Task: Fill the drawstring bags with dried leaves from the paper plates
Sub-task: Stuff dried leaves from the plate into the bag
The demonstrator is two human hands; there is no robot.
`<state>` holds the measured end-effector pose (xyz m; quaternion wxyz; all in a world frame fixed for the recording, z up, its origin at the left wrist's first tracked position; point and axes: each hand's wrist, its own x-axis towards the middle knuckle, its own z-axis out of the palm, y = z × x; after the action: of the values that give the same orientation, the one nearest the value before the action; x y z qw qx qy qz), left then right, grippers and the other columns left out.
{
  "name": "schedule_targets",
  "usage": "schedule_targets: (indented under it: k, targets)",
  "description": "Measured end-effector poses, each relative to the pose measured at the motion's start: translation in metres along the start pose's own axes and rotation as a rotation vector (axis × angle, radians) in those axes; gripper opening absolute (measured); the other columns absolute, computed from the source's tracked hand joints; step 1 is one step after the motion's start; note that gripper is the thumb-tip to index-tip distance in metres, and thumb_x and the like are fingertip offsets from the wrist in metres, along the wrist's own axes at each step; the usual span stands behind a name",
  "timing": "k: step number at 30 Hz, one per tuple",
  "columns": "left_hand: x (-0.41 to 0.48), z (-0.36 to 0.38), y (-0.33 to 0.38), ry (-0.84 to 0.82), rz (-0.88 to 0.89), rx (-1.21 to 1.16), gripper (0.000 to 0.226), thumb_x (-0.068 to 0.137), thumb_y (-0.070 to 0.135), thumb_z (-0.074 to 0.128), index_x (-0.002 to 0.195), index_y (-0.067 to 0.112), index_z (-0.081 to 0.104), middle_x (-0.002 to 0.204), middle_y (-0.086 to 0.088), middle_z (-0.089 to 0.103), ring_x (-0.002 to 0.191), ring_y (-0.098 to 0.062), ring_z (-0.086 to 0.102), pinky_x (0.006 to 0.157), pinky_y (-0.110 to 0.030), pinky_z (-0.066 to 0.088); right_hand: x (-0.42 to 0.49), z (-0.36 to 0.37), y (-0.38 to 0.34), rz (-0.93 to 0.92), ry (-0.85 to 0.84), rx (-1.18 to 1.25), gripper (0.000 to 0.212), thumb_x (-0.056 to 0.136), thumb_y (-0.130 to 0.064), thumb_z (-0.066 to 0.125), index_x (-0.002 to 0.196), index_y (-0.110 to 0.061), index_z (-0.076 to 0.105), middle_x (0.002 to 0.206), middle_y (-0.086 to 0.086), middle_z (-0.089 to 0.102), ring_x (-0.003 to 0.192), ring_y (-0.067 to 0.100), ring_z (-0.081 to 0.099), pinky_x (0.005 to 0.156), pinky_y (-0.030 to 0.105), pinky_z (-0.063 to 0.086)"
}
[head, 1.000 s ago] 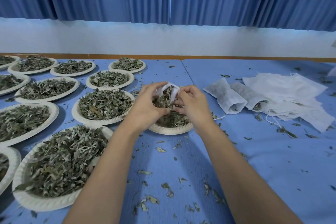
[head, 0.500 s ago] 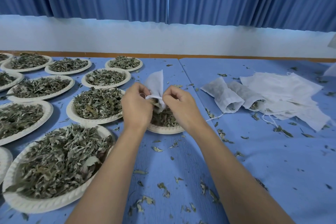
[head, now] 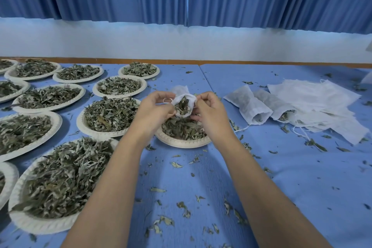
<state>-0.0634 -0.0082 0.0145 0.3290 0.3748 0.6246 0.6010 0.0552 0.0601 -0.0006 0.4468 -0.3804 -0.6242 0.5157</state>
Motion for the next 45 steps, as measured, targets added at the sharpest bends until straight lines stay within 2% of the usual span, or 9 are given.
schedule_targets:
  k: [6,16,18,22,26,30,36,39,45]
  targets:
    - [0.0,0.013,-0.01,0.189,0.204,0.322,0.026,0.074,0.013,0.079,0.092,0.018,0.061,0.093,-0.003,0.066,0.08,-0.017,0.061,0.075,-0.03,0.05,-0.004,0.0,-0.002,-0.04,-0.021,-0.089,0.021,0.09,-0.009,0.048,0.073,-0.021,0.053,0.082,0.005,0.061,0.085,0.031,0.061,0.087,0.055,0.049]
    - [0.006,0.017,-0.015,0.453,0.41,0.531,0.017,0.077,0.001,0.062,0.078,0.013,0.05,0.085,-0.006,0.053,0.074,-0.019,0.045,0.061,-0.024,0.025,-0.008,-0.003,-0.01,-0.074,-0.101,-0.163,0.016,0.086,-0.015,0.053,0.072,-0.022,0.055,0.073,-0.008,0.056,0.064,0.008,0.05,0.064,0.026,0.04]
    - [0.008,0.012,-0.013,0.496,0.387,0.469,0.014,0.078,0.004,0.062,0.078,0.012,0.051,0.086,-0.008,0.056,0.073,-0.02,0.047,0.061,-0.025,0.027,-0.004,-0.012,-0.013,-0.07,-0.116,-0.427,0.001,0.085,-0.024,0.059,0.084,-0.025,0.058,0.087,-0.009,0.06,0.074,0.004,0.055,0.064,0.022,0.042]
    - [0.008,0.01,-0.014,0.484,0.35,0.438,0.011,0.082,0.008,0.063,0.079,0.012,0.052,0.084,-0.005,0.058,0.071,-0.017,0.048,0.059,-0.026,0.029,-0.001,-0.018,-0.019,0.002,-0.301,-1.033,0.036,0.076,-0.05,0.069,0.096,-0.023,0.057,0.097,-0.001,0.052,0.088,0.016,0.048,0.064,0.029,0.035]
    - [0.006,0.012,-0.013,0.424,0.296,0.308,0.019,0.082,0.01,0.067,0.074,0.016,0.05,0.072,0.009,0.051,0.063,-0.003,0.046,0.054,-0.008,0.035,-0.005,-0.01,-0.019,0.013,-0.375,-1.17,0.038,0.077,-0.035,0.075,0.104,-0.012,0.062,0.097,0.001,0.051,0.089,0.02,0.05,0.067,0.028,0.039]
    - [0.008,0.009,-0.008,0.393,0.211,0.114,0.026,0.08,0.017,0.073,0.073,0.024,0.049,0.074,0.009,0.05,0.062,-0.004,0.048,0.05,-0.01,0.037,-0.002,-0.006,-0.013,-0.053,-0.231,-1.105,0.02,0.083,-0.007,0.066,0.103,-0.004,0.066,0.105,0.011,0.064,0.094,0.027,0.061,0.071,0.033,0.051]
    - [0.007,0.003,-0.003,0.354,0.089,-0.164,0.022,0.082,0.006,0.07,0.076,0.022,0.056,0.075,0.003,0.054,0.047,-0.005,0.052,0.049,-0.022,0.049,0.0,-0.005,-0.007,0.011,-0.137,-0.536,0.046,0.08,-0.025,0.075,0.122,-0.011,0.062,0.114,0.002,0.065,0.105,0.013,0.061,0.086,0.021,0.046]
    - [0.007,0.004,-0.001,0.368,0.056,-0.245,0.022,0.085,0.004,0.066,0.076,0.022,0.057,0.08,0.005,0.058,0.057,-0.004,0.058,0.058,-0.022,0.053,0.003,-0.014,-0.008,-0.094,-0.008,-0.558,0.037,0.085,-0.024,0.069,0.12,-0.015,0.064,0.117,-0.001,0.066,0.104,0.013,0.062,0.085,0.017,0.044]
    - [0.005,0.007,0.0,0.389,0.069,-0.272,0.021,0.087,0.002,0.062,0.077,0.02,0.057,0.074,0.007,0.057,0.049,0.004,0.055,0.054,-0.017,0.051,0.006,-0.005,0.007,-0.006,-0.497,-0.971,0.083,0.086,-0.063,0.051,0.152,-0.032,0.011,0.161,0.004,-0.004,0.147,0.026,-0.007,0.117,0.042,0.005]
